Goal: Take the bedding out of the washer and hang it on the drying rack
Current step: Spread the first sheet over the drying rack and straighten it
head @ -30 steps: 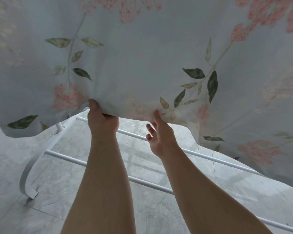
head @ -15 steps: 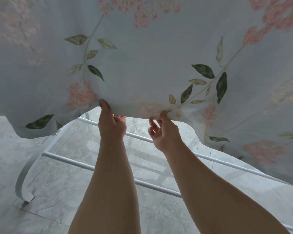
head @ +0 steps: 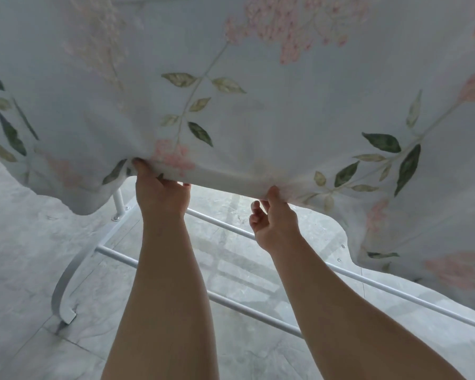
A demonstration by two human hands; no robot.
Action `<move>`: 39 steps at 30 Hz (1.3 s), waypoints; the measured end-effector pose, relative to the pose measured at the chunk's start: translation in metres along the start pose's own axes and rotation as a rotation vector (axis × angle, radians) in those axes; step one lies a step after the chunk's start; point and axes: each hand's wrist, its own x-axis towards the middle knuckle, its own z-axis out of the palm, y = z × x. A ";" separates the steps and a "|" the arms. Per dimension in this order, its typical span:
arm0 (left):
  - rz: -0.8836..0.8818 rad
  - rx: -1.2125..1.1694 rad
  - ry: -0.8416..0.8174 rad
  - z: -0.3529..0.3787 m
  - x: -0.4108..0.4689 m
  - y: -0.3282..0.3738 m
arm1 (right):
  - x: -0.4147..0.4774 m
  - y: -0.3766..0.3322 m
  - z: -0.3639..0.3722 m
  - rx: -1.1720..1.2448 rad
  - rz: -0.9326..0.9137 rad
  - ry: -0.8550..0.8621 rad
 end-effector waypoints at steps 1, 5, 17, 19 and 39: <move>0.008 0.020 0.022 -0.001 0.003 0.005 | 0.001 -0.001 0.002 0.021 0.000 0.001; -0.018 0.121 0.177 -0.018 0.008 0.006 | -0.003 0.013 0.010 0.079 0.066 -0.107; 0.068 0.028 0.169 -0.024 0.020 0.012 | 0.000 0.029 0.020 -0.105 -0.021 -0.077; 0.052 0.002 0.160 -0.023 0.020 0.007 | 0.001 0.029 0.020 -0.076 -0.030 -0.059; -0.292 0.271 0.563 -0.051 -0.024 -0.093 | -0.022 0.021 -0.129 -0.445 0.257 0.035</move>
